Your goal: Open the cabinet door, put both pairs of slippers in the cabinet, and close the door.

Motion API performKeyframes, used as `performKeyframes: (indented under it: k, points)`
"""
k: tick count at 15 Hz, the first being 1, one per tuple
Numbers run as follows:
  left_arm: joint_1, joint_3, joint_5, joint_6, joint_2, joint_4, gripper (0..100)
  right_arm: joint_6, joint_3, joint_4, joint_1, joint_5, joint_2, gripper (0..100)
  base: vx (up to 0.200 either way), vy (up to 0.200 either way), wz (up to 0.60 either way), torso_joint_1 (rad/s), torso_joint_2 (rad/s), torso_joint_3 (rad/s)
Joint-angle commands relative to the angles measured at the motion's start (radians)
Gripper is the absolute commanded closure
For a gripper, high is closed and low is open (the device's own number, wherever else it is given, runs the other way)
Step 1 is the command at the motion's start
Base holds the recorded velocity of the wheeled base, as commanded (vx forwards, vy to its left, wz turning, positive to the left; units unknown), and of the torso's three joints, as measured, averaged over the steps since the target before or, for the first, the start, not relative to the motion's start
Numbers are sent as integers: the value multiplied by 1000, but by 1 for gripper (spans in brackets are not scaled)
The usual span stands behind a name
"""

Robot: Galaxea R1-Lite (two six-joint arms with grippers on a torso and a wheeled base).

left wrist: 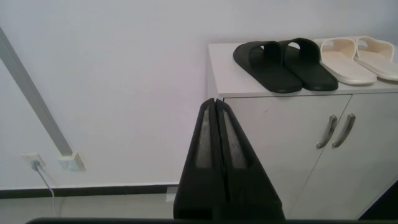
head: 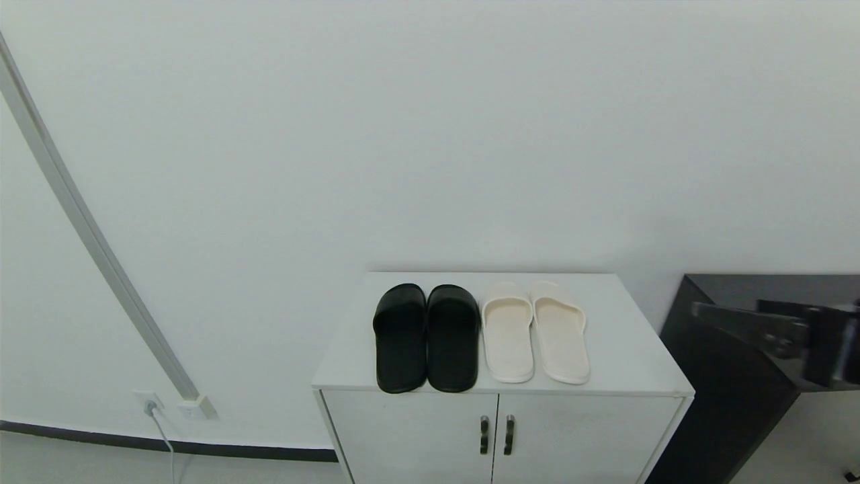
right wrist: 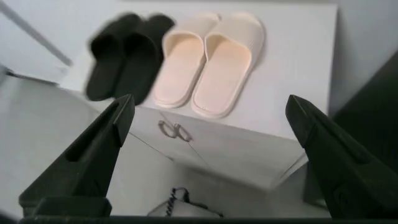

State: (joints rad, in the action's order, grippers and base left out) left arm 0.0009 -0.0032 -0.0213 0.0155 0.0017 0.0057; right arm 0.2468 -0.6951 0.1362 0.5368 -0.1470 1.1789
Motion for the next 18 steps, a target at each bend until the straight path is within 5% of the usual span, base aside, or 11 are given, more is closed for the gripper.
performKeyframes:
  k: [1, 9, 18]
  points:
    - [1, 0, 0, 1, 0, 0, 100, 101, -190, 39, 152, -148, 350, 0, 0, 0, 0, 0, 0, 0]
    - [1, 0, 0, 1, 0, 0, 100, 137, -302, 345, 213, -499, 786, 0, 0, 0, 0, 0, 0, 0]
    - [1, 0, 0, 1, 0, 0, 100, 134, -511, 438, 203, -572, 1056, 0, 0, 0, 0, 0, 0, 0]
